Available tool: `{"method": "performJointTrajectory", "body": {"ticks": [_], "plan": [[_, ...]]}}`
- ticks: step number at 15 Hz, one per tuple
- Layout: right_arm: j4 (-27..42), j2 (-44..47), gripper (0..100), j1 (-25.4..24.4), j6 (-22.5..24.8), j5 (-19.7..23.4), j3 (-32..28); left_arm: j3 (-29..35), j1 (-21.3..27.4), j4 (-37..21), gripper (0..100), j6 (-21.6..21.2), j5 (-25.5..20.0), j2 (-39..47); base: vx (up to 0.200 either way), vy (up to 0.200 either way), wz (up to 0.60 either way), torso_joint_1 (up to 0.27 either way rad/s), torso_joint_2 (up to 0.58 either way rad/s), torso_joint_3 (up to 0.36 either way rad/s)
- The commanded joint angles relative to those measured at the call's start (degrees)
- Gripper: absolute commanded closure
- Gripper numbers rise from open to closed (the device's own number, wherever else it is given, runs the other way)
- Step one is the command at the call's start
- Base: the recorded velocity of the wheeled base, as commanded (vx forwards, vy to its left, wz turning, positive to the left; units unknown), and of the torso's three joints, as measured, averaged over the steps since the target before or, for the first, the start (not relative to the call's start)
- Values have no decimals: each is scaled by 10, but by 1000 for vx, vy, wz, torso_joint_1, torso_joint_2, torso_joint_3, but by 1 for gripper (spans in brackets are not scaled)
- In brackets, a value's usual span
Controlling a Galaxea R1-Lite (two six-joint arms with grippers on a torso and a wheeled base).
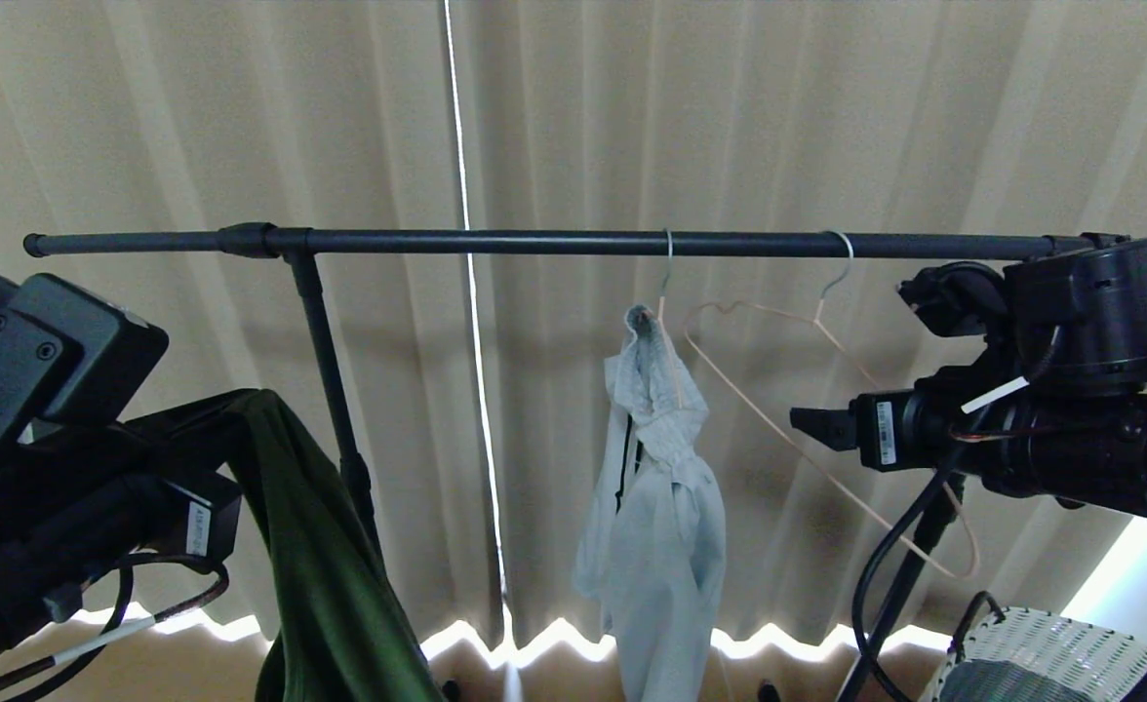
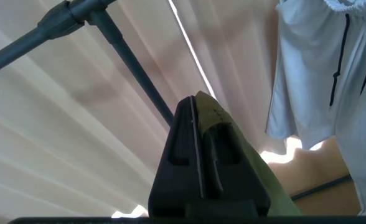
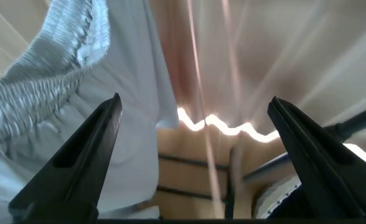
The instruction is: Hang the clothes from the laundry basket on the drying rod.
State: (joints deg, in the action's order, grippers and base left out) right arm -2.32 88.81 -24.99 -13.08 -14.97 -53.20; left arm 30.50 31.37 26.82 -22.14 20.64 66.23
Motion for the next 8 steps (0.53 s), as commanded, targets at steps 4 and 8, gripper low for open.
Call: {"method": "performJointTrajectory", "body": {"ticks": [4, 8], "plan": [[31, 44, 0, 61, 40, 3, -26, -1, 2, 0, 100, 0, 0, 0, 0, 0, 0, 0, 0, 0], [31, 51, 0, 79, 59, 6, -26, -1, 2, 0, 100, 0, 0, 0, 0, 0, 0, 0, 0, 0]]}}
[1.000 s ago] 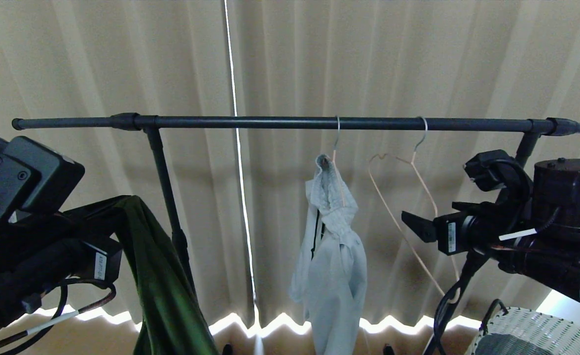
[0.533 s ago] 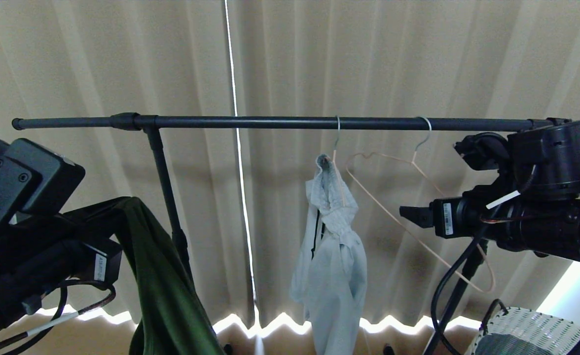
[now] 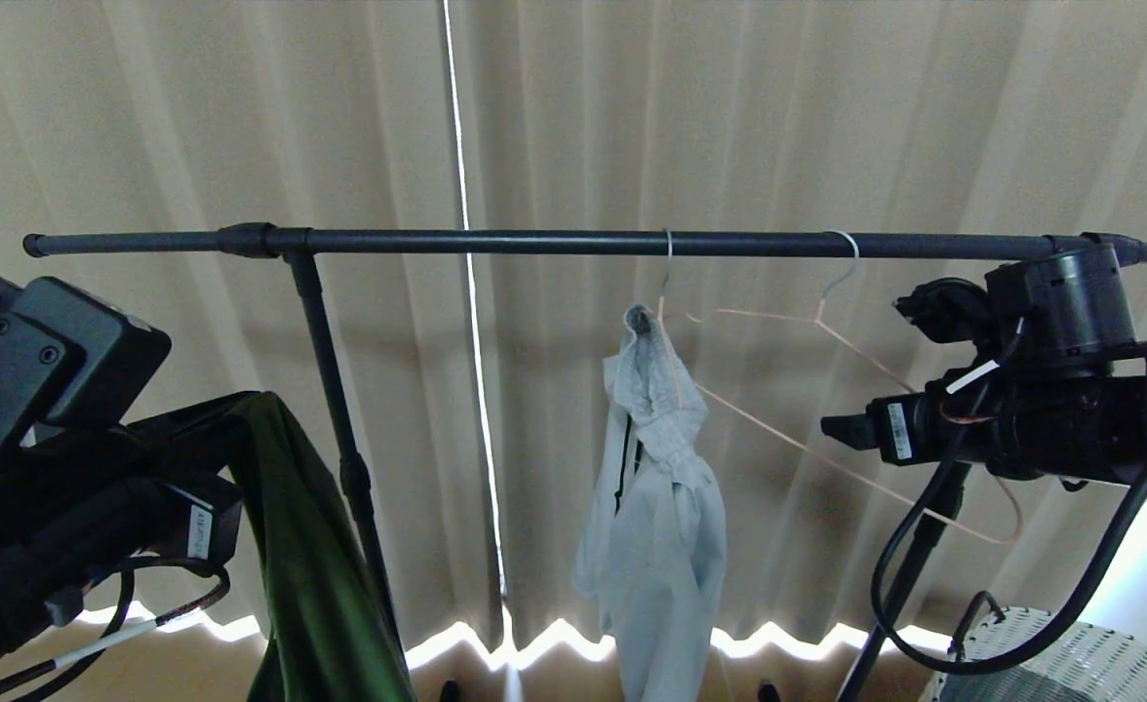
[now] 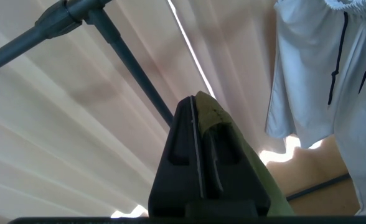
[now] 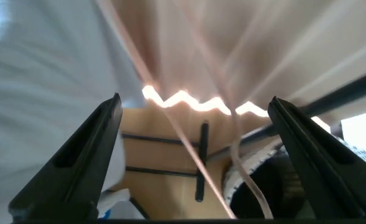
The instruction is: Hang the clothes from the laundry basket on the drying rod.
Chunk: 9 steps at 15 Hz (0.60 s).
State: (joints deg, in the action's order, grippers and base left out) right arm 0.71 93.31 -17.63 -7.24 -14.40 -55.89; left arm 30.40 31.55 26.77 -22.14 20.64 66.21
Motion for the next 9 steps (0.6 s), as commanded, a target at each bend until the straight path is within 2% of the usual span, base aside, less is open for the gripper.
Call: {"method": "performJointTrajectory", "body": {"ticks": [1, 9], "plan": [[0, 5, 0, 6, 10, 4, 4, 0, 0, 0, 100, -1, 0, 1, 0, 0, 0, 0, 0, 0], [-2, 5, 0, 3, 13, 15, 6, -1, 0, 0, 100, 0, 0, -3, 0, 0, 0, 0, 0, 0]]}}
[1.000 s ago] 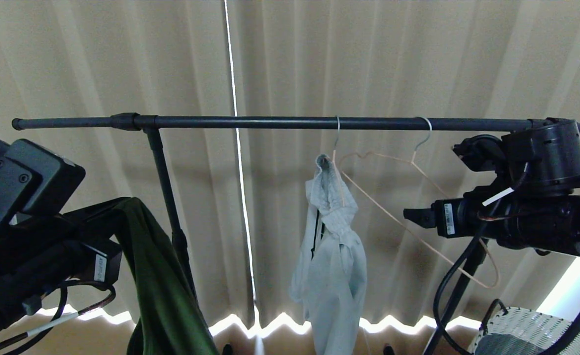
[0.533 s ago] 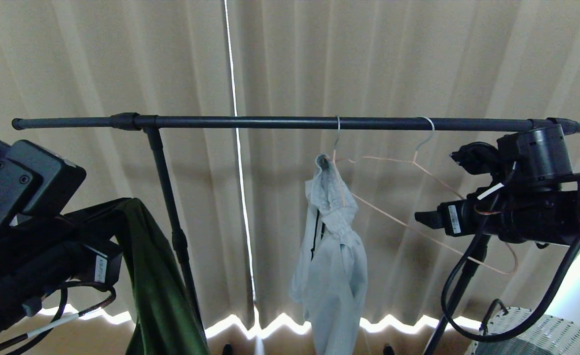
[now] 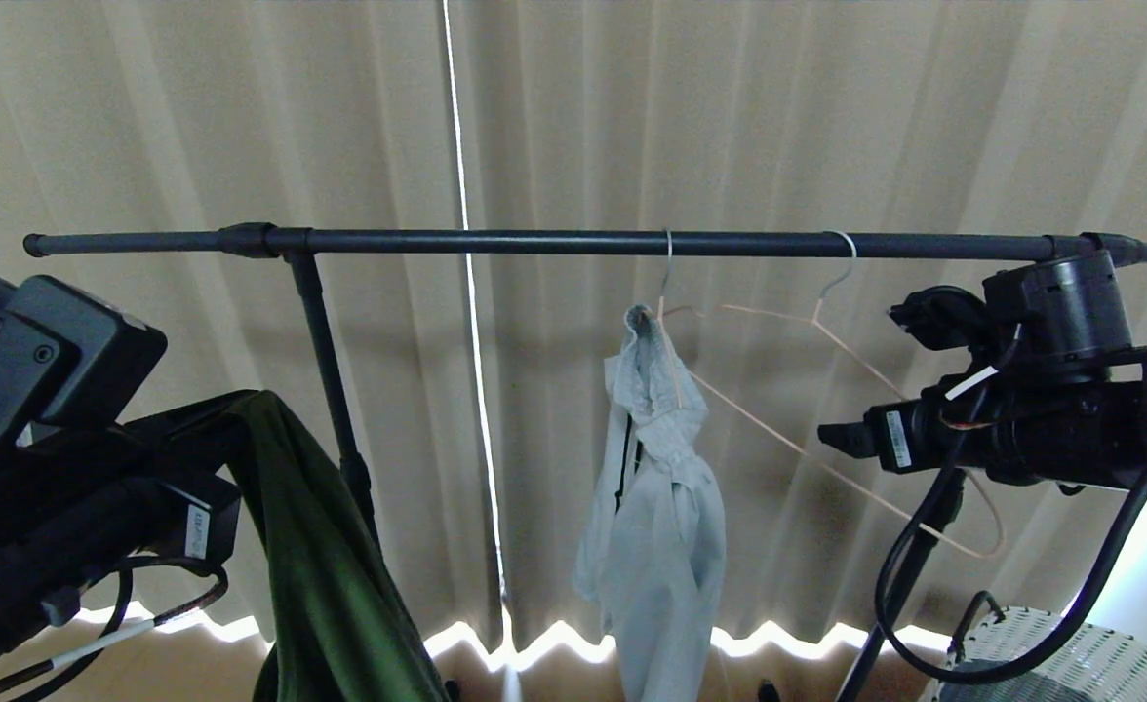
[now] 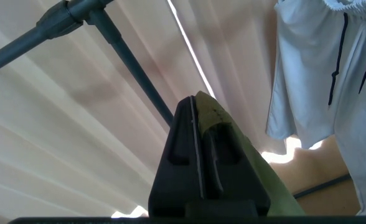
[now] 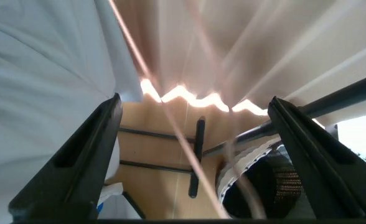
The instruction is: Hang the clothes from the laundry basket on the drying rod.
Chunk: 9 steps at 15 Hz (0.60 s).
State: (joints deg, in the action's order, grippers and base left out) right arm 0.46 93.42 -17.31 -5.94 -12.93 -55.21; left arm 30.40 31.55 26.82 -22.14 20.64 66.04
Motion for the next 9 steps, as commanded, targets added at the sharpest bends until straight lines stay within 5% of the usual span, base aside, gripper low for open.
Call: {"method": "performJointTrajectory", "body": {"ticks": [1, 4, 5, 9], "plan": [[-3, 5, 0, 0, 0, 0, -1, -1, 0, 0, 100, 0, 0, -1, 0, 0, 0, 0, 0, 0], [-6, 14, 0, 1, 5, -1, 0, -1, 1, 0, 100, 0, 0, -1, 0, 0, 0, 0, 0, 0], [-6, 14, 100, 1, 10, -1, -1, -1, 1, 0, 100, 0, 0, 0, 0, 0, 0, 0, 0, 0], [-6, 12, 100, 2, 14, -1, -1, -7, 1, 1, 100, -1, 0, -1, 0, 0, 0, 0, 0, 0]]}}
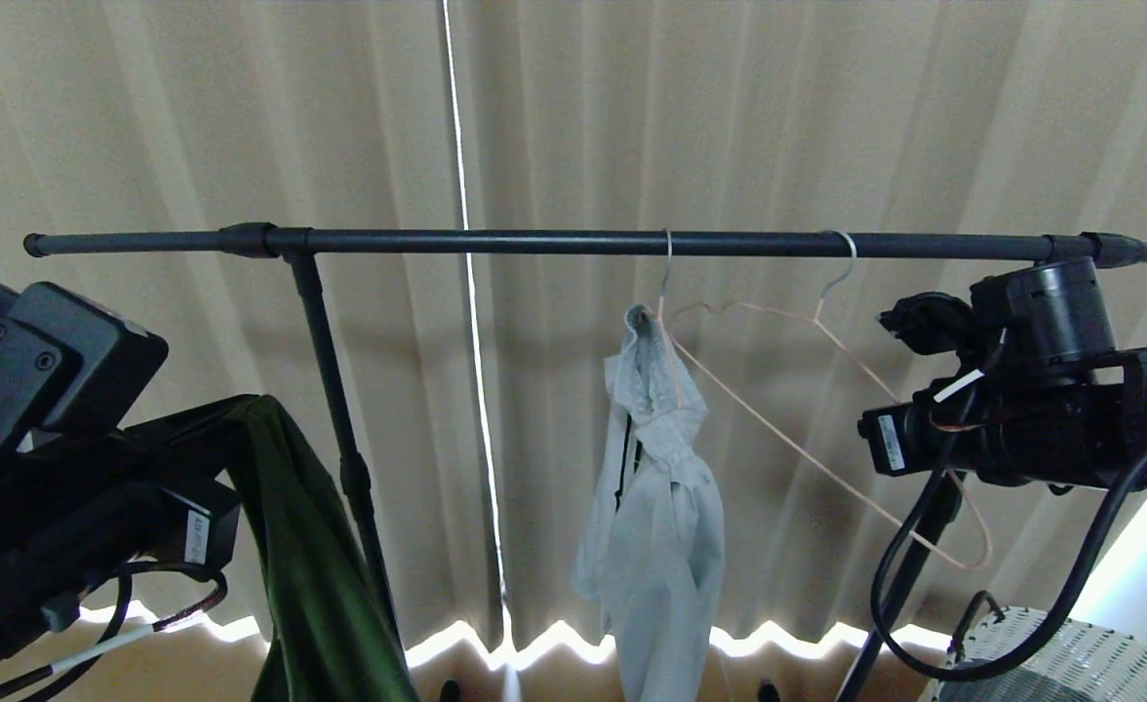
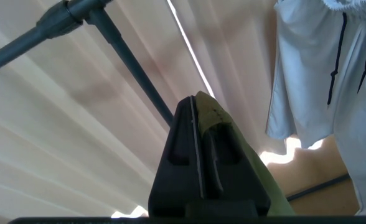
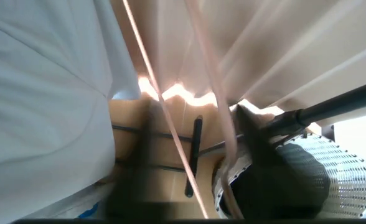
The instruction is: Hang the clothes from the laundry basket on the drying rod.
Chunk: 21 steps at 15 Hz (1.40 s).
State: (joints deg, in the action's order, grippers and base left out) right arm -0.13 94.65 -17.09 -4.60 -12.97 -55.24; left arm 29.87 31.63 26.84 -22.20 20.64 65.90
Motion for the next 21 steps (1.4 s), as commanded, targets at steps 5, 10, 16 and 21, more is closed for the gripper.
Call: {"method": "performJointTrajectory", "body": {"ticks": [5, 10, 16, 21], "plan": [[-2, -9, 100, 0, 1, 0, 0, -2, 0, 1, 100, 0, 0, 0, 0, 0, 0, 0, 0, 0], [-62, -48, 100, 2, 3, -4, 20, 0, 0, 1, 100, -3, 0, 2, 0, 0, 0, 0, 0, 0], [-64, -129, 100, 1, 3, -6, 98, 1, 0, 0, 100, -7, 1, 6, -33, 0, 0, 0, 0, 1], [-64, -151, 100, 1, 3, -7, 120, 1, 0, 0, 100, -8, 1, 10, -200, 0, 0, 0, 4, 1]]}}
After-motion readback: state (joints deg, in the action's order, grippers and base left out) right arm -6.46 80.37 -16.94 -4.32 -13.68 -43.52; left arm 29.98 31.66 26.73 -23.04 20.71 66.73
